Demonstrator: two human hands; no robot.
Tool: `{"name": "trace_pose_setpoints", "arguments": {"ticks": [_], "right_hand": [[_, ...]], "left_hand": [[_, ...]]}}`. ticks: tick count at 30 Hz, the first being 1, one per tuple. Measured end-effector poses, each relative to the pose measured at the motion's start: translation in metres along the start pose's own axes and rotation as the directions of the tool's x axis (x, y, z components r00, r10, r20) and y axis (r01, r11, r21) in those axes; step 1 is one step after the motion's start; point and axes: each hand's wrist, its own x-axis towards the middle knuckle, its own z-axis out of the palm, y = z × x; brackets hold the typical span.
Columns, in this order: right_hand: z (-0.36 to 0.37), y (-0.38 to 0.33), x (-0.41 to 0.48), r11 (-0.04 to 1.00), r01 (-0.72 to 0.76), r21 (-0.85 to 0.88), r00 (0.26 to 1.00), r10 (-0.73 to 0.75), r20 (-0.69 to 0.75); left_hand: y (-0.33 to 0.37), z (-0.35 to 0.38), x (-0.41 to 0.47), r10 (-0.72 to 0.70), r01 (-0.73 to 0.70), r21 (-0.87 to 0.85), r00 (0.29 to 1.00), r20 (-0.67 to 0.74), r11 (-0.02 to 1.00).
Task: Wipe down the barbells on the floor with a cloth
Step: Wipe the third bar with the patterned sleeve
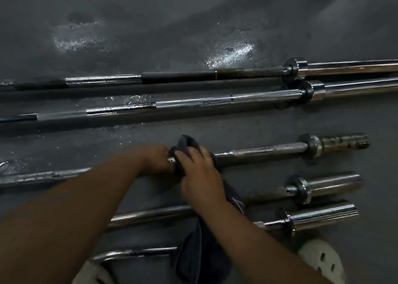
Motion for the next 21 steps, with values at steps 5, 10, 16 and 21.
{"name": "trace_pose_setpoints", "arguments": {"ticks": [5,10,16,21], "right_hand": [[-0.045,0.079,0.001,0.952,-0.304,-0.029,0.943,0.297,-0.153],[-0.004,-0.008,0.004,0.997,-0.062,-0.053,0.996,0.065,0.066],[-0.046,0.084,-0.001,0.939,-0.325,-0.109,0.941,0.309,-0.138],[-0.004,0.002,0.003,0.991,-0.101,-0.088,0.994,0.103,0.020]], "left_hand": [[-0.003,0.042,-0.031,0.149,0.055,0.317,0.797,-0.585,0.947],[-0.006,0.006,-0.011,0.063,-0.047,0.109,0.987,-0.149,0.993],[0.003,0.041,-0.027,0.137,0.054,0.360,0.864,-0.484,0.931],[-0.001,0.010,-0.002,0.038,-0.030,0.053,0.988,-0.153,0.998]]}}
